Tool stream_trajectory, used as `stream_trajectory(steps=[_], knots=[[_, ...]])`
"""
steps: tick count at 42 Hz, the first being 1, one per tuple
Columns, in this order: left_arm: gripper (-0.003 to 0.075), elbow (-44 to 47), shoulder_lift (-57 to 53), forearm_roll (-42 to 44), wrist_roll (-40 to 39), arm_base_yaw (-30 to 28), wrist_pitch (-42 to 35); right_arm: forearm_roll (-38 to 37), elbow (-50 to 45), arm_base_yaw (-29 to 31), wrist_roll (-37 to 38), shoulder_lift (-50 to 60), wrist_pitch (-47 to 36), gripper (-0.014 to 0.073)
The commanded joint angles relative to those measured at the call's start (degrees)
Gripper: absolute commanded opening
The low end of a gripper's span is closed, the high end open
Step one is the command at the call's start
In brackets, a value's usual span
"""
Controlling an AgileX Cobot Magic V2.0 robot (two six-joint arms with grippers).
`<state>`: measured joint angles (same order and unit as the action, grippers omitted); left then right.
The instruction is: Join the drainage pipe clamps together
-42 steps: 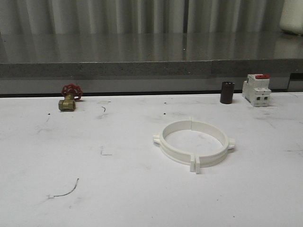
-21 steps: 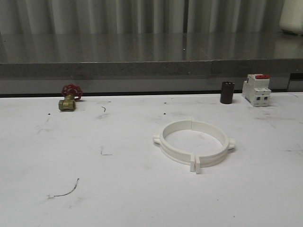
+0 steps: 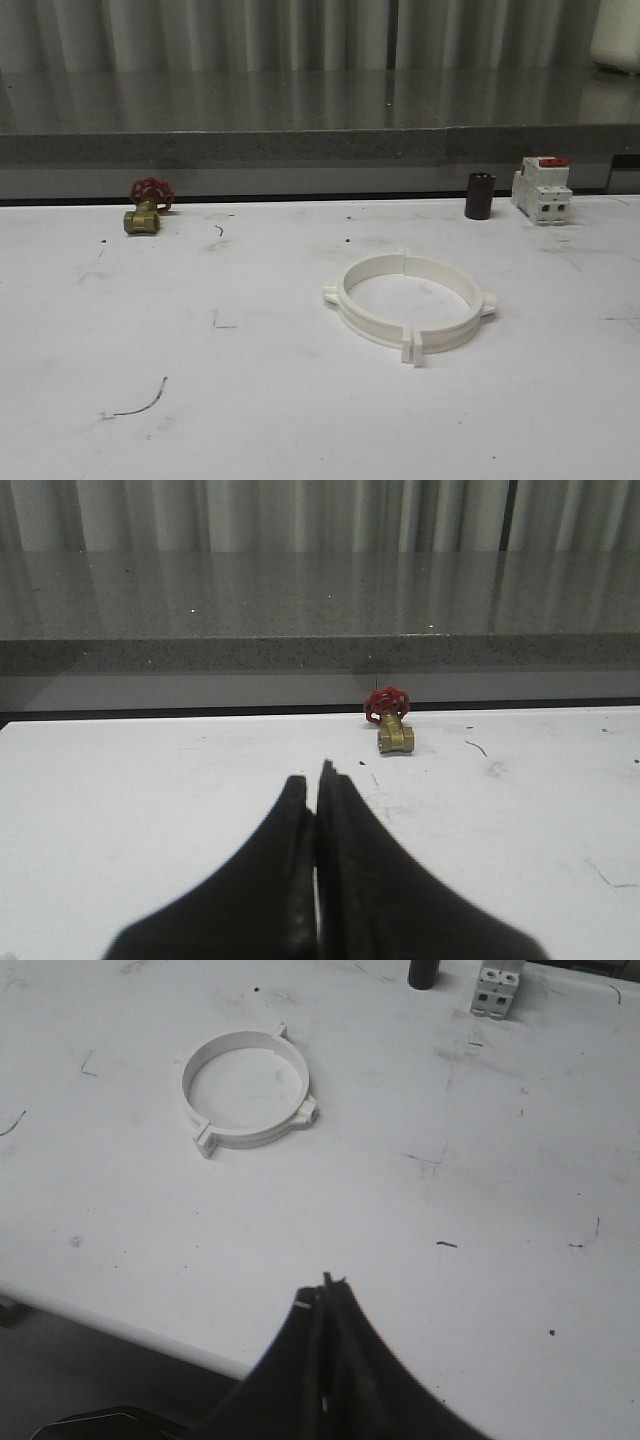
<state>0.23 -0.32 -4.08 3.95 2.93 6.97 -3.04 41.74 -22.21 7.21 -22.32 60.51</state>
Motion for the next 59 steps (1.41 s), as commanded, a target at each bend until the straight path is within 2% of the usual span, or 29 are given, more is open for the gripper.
stream_trajectory(steps=[1,46,50,55,59], knots=[[-0.0020,1.30,-0.66,-0.52,-0.17,-0.25,-5.76,-0.49,1.26,0.10,-0.45,-0.57,-3.70,-0.0120],[-0.0020,1.30,-0.66,-0.41,-0.17,-0.25,-7.42,-0.49,1.26,0.10,-0.45,-0.57,-3.70,-0.0120],[-0.0020,1.30,-0.66,-0.41,-0.17,-0.25,-7.42,-3.18,0.88,1.05,-0.45,0.88,-4.17,-0.0120],[-0.0020,1.30,-0.66,-0.41,-0.17,-0.25,-7.42,-2.24,-4.10,7.32,-0.45,4.98,-12.77,-0.0120],[-0.0020,1.30,-0.66,-0.41,-0.17,-0.25,-7.42,-0.85,-11.90,12.37,-0.45,9.73,-25.25,-0.0120]])
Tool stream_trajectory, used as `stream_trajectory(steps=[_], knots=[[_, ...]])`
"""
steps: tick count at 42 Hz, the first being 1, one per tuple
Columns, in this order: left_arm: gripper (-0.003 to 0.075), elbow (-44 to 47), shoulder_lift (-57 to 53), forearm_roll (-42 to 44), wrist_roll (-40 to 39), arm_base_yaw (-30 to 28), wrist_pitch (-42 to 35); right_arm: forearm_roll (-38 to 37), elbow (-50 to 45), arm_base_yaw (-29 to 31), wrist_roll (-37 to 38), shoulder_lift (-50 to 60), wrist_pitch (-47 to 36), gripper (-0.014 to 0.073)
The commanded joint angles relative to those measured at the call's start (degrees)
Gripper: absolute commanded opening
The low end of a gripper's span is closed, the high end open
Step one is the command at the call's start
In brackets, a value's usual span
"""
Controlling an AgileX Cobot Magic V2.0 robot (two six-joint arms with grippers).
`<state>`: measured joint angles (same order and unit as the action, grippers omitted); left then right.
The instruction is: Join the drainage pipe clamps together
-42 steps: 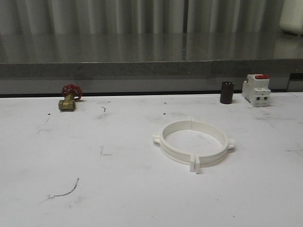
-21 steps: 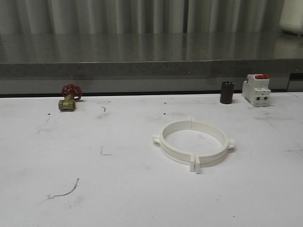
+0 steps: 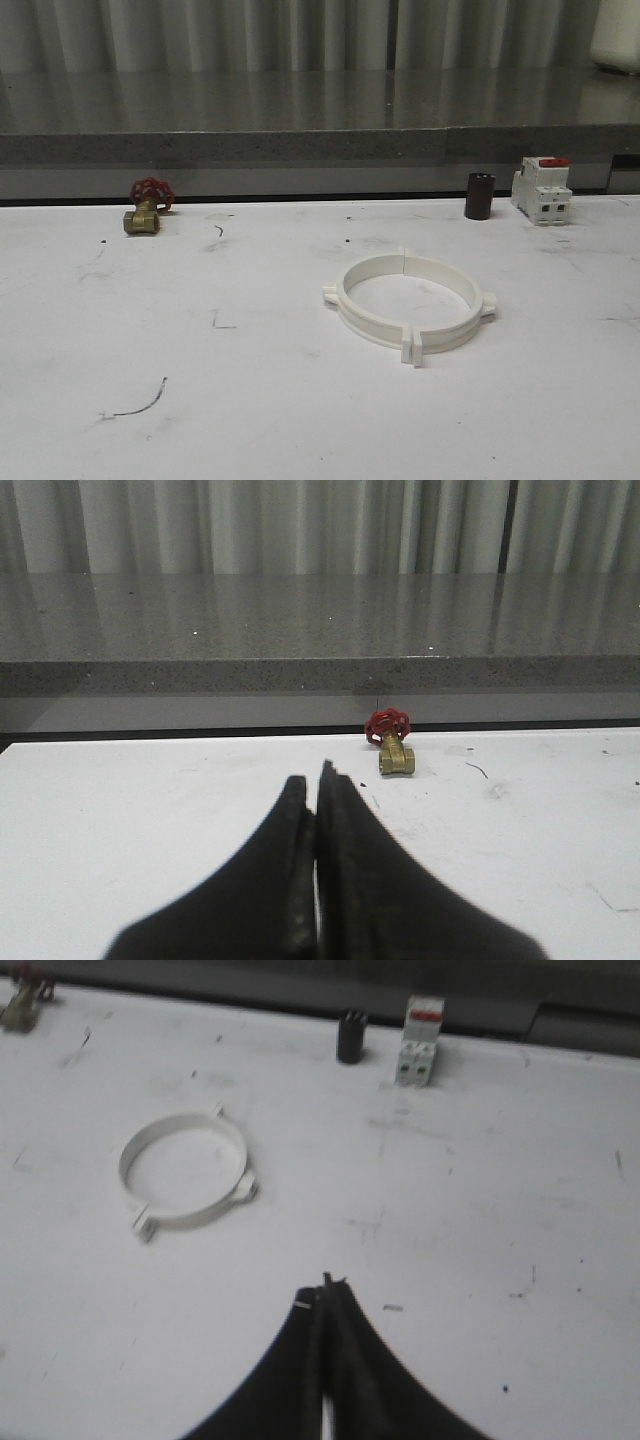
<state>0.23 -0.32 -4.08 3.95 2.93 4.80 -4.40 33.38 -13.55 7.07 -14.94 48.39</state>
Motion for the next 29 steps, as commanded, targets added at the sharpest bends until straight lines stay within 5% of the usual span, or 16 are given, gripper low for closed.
stream_trajectory(steps=[1,16,29], knots=[[-0.0020,1.30,-0.66,-0.41,-0.17,-0.25,-5.25,0.81,-5.45,4.63,-0.31,3.00,-15.57,-0.0120],[-0.0020,1.30,-0.66,-0.41,-0.17,-0.25,-5.25,2.29,-33.38,11.07,-0.31,16.34,-47.78,-0.0120],[-0.0020,1.30,-0.55,-0.41,-0.17,-0.25,-5.13,2.29,-34.71,12.09,-0.31,16.42,-49.77,-0.0120]])
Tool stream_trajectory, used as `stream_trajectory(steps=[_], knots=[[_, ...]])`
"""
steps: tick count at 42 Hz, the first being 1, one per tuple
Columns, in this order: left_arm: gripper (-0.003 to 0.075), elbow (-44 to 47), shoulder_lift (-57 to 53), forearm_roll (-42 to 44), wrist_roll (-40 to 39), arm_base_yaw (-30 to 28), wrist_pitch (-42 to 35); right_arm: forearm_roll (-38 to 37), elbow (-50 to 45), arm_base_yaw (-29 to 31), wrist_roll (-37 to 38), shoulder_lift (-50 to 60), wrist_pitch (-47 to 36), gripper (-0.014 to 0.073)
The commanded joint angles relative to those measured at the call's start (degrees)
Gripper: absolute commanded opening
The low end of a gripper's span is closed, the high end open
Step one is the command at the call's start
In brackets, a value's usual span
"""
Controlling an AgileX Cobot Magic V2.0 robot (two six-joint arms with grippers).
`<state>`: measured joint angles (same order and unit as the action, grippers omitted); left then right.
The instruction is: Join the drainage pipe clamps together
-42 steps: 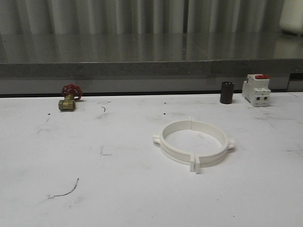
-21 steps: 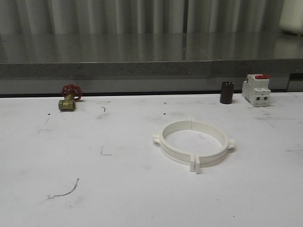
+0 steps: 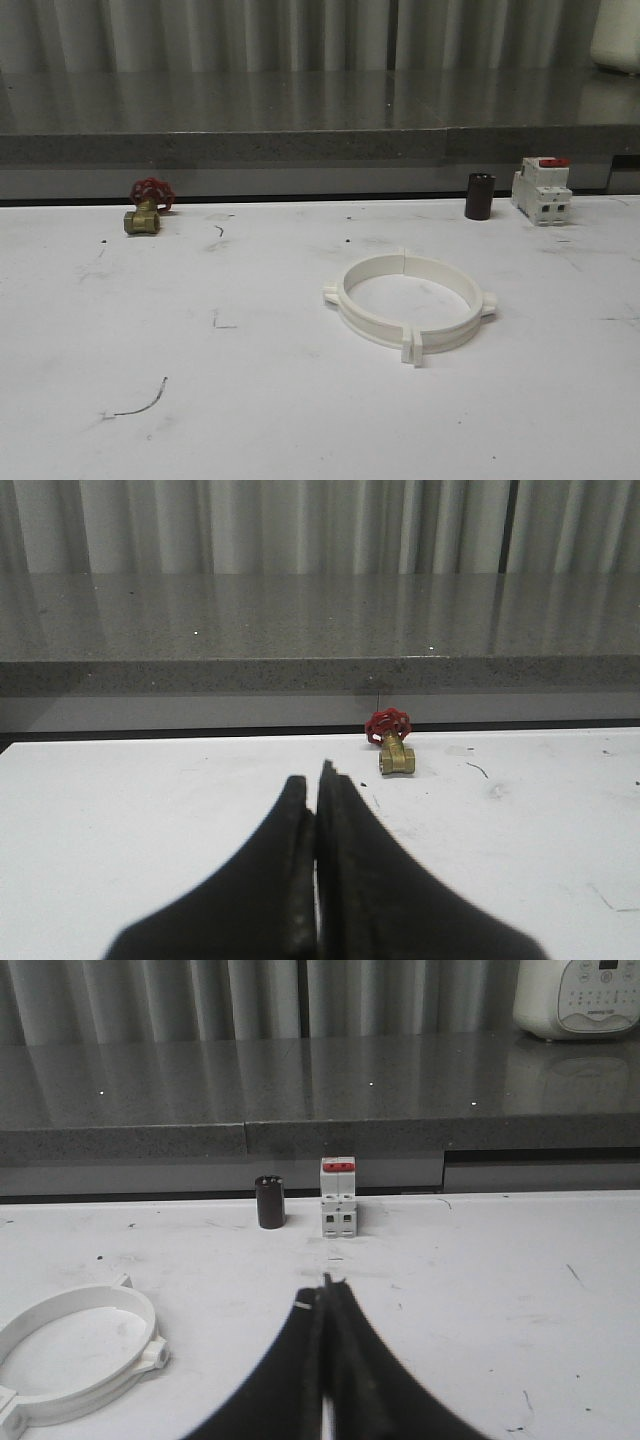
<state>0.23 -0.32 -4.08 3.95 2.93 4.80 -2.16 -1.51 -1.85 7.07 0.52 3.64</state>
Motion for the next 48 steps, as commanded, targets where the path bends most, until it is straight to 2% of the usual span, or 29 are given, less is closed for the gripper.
stream_trajectory(steps=[1,12,19,48], knots=[[-0.0020,1.30,-0.55,-0.41,-0.17,-0.25,-4.80,0.06,0.18,0.39,-0.31,0.97,-5.02,-0.0120],[-0.0020,1.30,-0.55,-0.41,-0.17,-0.25,-4.80,3.11,0.18,0.23,-2.02,1.07,-5.52,-0.0120],[-0.0020,1.30,-0.55,-0.41,-0.17,-0.25,-4.80,6.68,0.18,0.23,-6.17,1.07,-4.21,-0.0120],[-0.0020,1.30,-0.55,-0.41,-0.17,-0.25,-4.80,6.69,0.18,0.23,-6.15,1.02,-4.19,-0.0120]])
